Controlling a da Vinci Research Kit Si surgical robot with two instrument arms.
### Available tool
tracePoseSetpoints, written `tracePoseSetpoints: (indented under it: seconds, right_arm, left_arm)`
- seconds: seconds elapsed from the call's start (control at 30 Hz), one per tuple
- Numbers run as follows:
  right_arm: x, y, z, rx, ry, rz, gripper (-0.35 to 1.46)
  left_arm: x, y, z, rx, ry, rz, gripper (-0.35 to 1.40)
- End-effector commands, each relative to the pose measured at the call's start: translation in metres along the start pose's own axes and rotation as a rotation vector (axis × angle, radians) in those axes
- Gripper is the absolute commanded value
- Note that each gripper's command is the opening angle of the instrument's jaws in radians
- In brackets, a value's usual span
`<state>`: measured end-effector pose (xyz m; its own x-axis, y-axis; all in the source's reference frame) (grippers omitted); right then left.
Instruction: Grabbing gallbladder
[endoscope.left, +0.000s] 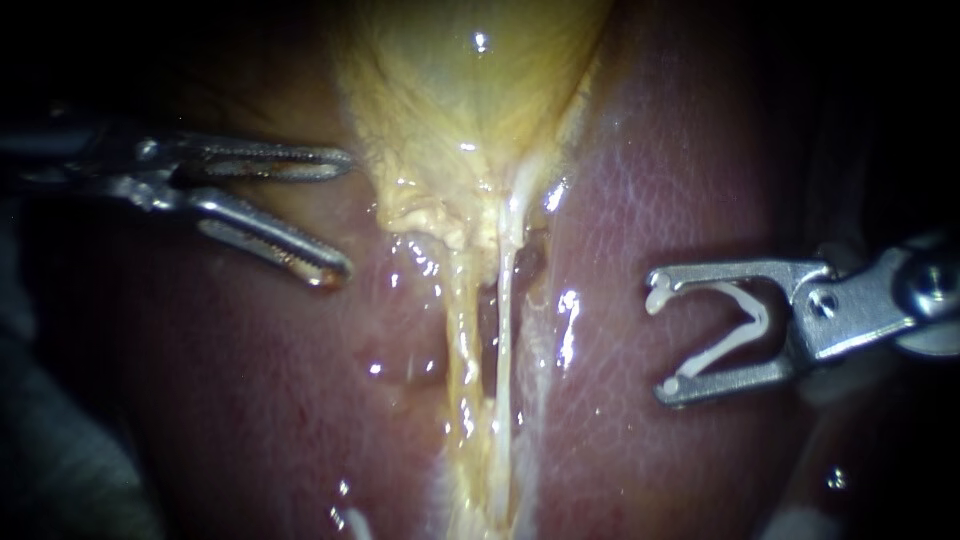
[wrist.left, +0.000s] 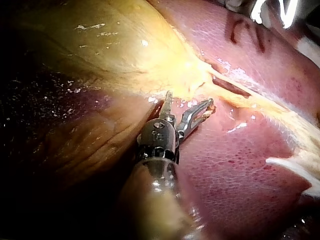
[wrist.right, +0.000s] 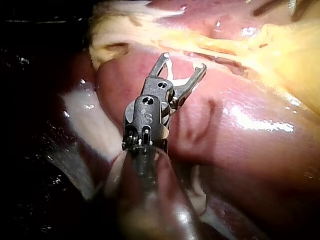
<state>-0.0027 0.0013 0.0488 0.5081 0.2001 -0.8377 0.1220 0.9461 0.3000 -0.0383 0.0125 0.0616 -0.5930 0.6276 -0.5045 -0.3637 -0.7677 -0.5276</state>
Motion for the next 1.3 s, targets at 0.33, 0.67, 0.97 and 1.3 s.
tracePoseSetpoints:
  seconds: [0.33,0.67,0.97,1.3]
  right_arm:
    - [0.0000,0.0000,0.0000,0.000,0.000,0.000,0.47]
    - [0.0000,0.0000,0.0000,0.000,0.000,0.000,0.47]
    - [0.0000,0.0000,0.0000,0.000,0.000,0.000,0.47]
    - [0.0000,0.0000,0.0000,0.000,0.000,0.000,0.47]
  left_arm:
    - [0.0013,0.0001,0.0022,0.010,0.012,-0.009,0.42]
    - [0.0012,-0.0004,0.0047,0.007,0.012,-0.006,0.39]
    - [0.0012,-0.0009,0.0060,0.008,0.012,-0.003,0.26]
    - [0.0016,-0.0010,0.0066,0.007,0.012,-0.005,0.29]
